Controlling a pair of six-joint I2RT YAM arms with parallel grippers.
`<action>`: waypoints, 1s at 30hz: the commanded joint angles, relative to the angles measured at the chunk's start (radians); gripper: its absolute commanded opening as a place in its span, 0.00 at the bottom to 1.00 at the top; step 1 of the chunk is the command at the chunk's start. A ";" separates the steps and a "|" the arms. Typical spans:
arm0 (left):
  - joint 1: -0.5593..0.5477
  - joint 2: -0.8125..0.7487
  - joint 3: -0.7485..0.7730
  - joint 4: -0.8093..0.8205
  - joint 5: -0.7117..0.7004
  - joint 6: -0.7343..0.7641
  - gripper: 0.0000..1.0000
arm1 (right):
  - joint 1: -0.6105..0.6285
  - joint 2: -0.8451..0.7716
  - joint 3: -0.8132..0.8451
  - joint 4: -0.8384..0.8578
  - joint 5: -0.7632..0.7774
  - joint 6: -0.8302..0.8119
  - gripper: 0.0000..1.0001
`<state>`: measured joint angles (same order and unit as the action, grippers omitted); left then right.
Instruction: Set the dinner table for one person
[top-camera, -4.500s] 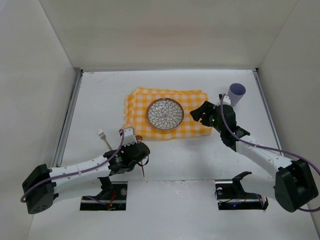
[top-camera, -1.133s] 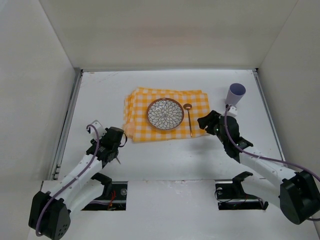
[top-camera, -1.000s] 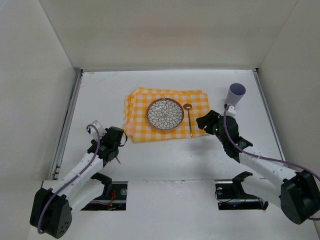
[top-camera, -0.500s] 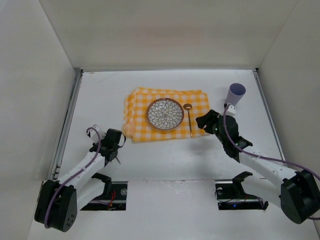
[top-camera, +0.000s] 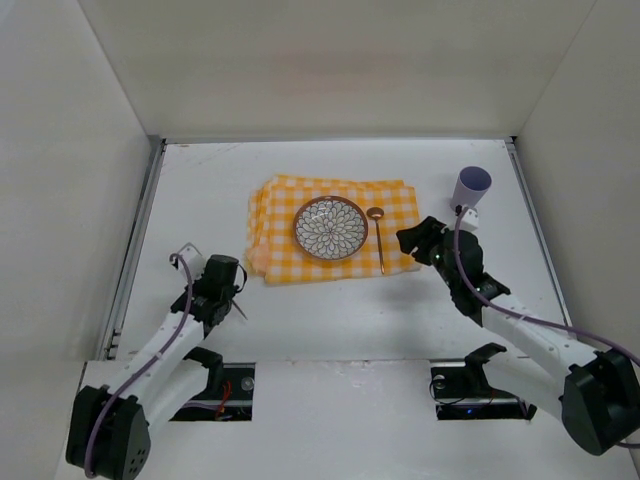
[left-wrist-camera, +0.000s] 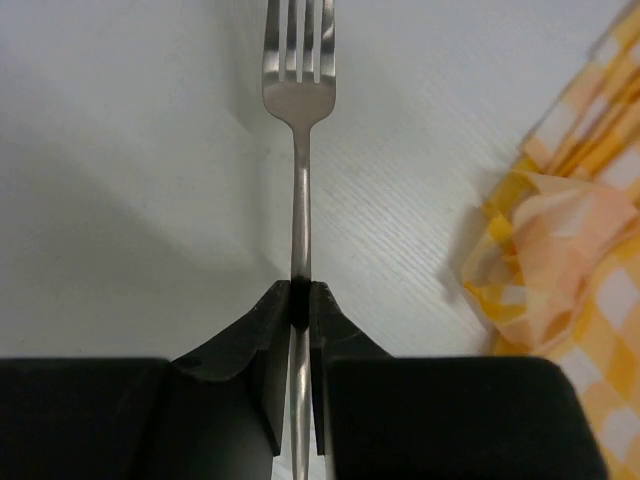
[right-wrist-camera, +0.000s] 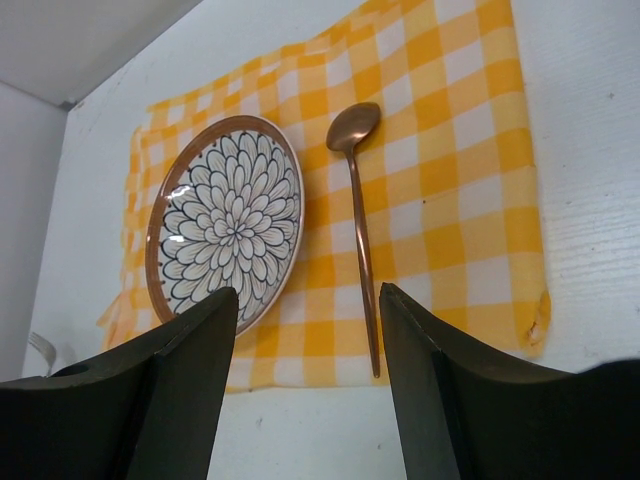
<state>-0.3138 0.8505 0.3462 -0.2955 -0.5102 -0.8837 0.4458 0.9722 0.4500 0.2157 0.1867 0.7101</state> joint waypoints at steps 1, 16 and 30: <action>-0.067 -0.064 0.112 -0.048 -0.057 0.060 0.03 | 0.000 0.016 0.016 0.048 0.002 -0.011 0.65; -0.313 0.600 0.638 0.202 0.074 0.583 0.05 | 0.003 0.057 0.021 0.063 0.002 -0.012 0.64; -0.239 0.835 0.726 0.222 0.098 0.603 0.05 | 0.003 0.056 0.021 0.063 0.002 -0.012 0.64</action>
<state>-0.5541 1.6814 1.0279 -0.0933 -0.4271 -0.3035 0.4461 1.0313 0.4500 0.2176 0.1867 0.7101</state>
